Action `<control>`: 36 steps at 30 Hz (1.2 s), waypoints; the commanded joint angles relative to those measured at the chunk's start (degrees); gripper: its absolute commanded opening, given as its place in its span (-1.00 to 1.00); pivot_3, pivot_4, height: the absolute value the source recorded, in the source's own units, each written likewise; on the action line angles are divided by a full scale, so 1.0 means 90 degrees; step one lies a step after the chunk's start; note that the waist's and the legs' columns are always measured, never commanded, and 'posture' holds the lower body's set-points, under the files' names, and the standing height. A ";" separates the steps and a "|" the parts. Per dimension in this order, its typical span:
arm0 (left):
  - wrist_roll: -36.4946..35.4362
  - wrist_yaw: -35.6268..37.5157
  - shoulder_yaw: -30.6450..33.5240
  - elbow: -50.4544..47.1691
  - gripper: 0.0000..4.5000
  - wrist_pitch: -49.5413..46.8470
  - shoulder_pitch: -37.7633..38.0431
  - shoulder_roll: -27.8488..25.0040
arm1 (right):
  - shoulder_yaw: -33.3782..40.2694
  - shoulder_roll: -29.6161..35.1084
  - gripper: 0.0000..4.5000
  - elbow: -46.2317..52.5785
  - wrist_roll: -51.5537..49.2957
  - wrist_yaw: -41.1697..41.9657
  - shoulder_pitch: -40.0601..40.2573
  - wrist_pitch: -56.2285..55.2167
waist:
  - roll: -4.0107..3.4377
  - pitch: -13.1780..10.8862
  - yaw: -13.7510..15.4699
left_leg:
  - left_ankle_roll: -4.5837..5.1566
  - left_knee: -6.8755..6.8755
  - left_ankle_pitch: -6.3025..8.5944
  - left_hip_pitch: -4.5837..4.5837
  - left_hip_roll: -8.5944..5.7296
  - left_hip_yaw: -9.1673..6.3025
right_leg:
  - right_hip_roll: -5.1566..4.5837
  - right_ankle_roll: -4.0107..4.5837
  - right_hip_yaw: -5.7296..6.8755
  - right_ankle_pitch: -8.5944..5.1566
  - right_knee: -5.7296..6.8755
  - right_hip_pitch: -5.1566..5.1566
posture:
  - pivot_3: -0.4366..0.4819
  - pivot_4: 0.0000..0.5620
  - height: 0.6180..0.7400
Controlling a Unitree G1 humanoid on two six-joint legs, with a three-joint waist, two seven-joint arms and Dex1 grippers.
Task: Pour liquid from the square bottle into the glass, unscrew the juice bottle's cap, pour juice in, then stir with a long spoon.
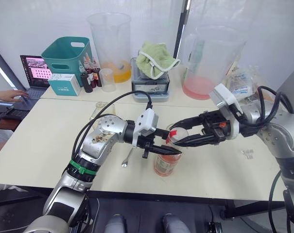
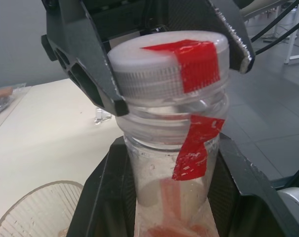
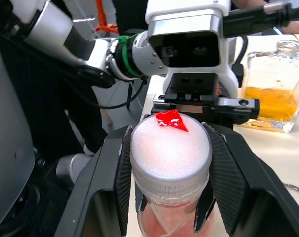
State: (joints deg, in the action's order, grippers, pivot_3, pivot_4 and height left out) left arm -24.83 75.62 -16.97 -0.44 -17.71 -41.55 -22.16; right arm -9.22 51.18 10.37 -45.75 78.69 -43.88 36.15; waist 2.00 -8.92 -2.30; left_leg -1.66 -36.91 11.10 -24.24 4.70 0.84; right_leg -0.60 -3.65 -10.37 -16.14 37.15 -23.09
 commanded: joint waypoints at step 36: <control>0.0147 0.0044 0.0005 0.0054 -0.33 -0.0128 0.0127 -0.0170 | 0.0788 -0.0490 -0.25 0.0331 0.0255 0.0178 -0.0751 0.0478 | -0.0010 0.0005 -0.0015 | 0.0000 0.0000 0.0000 -0.0002 0.0000 -0.0025 | 0.0002 0.0009 0.0025 -0.0004 0.0007 0.0005 | -0.05 -0.47 1.00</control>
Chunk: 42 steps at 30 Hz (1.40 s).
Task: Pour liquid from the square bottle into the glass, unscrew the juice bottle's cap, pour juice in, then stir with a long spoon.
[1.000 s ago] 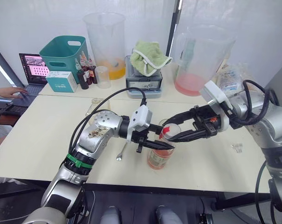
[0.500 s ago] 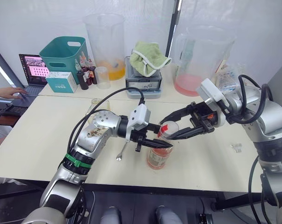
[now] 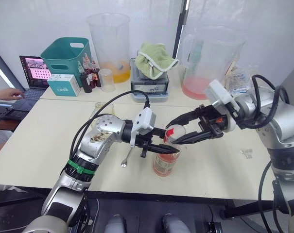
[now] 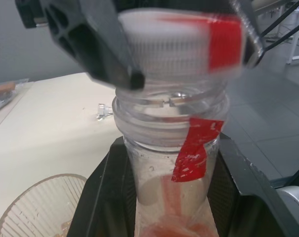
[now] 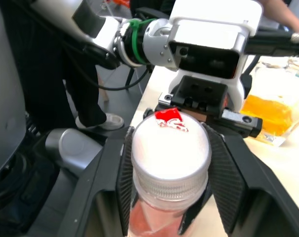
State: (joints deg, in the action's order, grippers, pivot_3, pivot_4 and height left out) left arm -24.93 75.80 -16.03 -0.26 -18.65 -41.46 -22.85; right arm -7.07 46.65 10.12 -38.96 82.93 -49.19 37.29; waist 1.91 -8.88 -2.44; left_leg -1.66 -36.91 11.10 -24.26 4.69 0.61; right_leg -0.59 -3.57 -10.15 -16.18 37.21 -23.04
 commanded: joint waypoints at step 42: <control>-0.0005 -0.0188 0.0213 -0.0265 -0.33 -0.0101 0.0270 -0.0189 | 0.2770 -0.1865 0.32 -0.0281 0.2006 -0.6288 0.5767 -0.0582 | -0.0036 0.0013 -0.0101 | -0.0010 0.0010 -0.0006 0.0045 -0.0028 -0.0052 | -0.0002 -0.0037 0.0006 -0.0031 -0.0010 0.0066 | -0.05 -0.47 1.00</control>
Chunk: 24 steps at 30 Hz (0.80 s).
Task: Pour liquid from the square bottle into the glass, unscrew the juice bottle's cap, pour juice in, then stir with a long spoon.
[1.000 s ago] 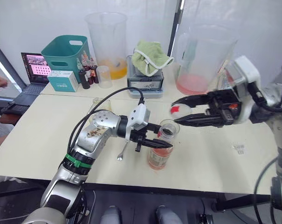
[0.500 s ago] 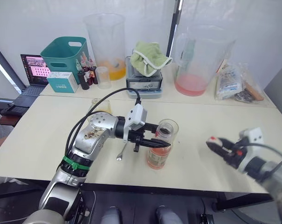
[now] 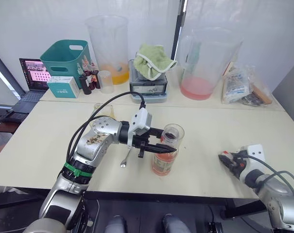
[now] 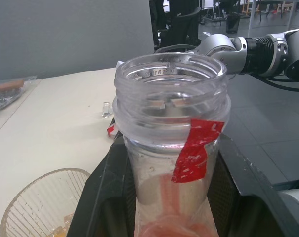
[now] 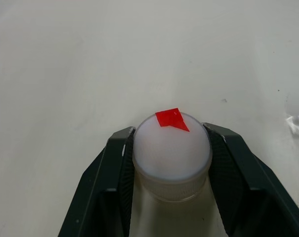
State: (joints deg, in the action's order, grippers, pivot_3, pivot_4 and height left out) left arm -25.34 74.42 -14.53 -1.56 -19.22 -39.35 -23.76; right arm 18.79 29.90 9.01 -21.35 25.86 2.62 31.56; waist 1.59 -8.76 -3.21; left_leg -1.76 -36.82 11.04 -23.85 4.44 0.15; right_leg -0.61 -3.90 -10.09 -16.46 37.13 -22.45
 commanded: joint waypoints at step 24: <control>-0.0922 -0.0165 0.1421 -0.0753 -0.33 -0.0951 0.0064 -0.1468 | 0.0566 0.0358 0.98 0.3607 -0.2500 -0.0428 -0.0616 0.1470 | -0.0018 -0.0020 -0.0025 | -0.0001 0.0015 0.0000 -0.0055 -0.0001 -0.0012 | -0.0001 0.0011 0.0003 -0.0011 -0.0001 -0.0042 | -0.05 -0.47 1.00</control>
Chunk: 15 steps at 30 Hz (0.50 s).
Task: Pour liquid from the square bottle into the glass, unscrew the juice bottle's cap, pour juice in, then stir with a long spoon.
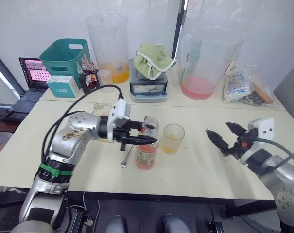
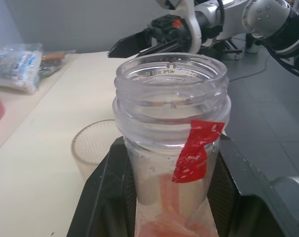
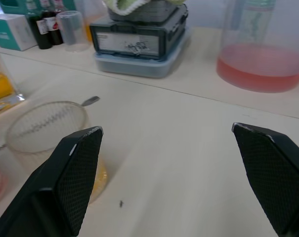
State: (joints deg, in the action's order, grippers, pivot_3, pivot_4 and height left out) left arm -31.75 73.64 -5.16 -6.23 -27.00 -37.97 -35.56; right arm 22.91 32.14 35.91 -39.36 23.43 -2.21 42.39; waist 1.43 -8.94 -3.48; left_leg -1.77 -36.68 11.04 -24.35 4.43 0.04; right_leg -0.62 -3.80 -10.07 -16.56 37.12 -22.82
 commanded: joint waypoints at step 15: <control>0.1525 -0.0500 0.0175 0.2643 -0.33 0.2305 -0.1674 0.0437 | -0.0075 0.0602 0.98 0.1361 -0.2055 -0.0091 0.0177 0.0581 | 0.0016 -0.0009 0.0129 | -0.0002 -0.0006 -0.0001 -0.0033 -0.0005 -0.0001 | 0.0000 0.0023 0.0000 0.0013 0.0000 -0.0029 | -0.05 -0.47 1.00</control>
State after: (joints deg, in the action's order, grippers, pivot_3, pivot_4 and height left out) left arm -19.37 70.12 -3.83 15.79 -10.50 -50.37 -32.30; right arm 21.87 36.87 45.97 -56.00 22.51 -0.64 48.33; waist 1.57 -9.03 -2.31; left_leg -1.79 -36.74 11.03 -24.67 4.39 0.03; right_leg -0.62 -3.59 -10.07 -16.44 37.13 -23.10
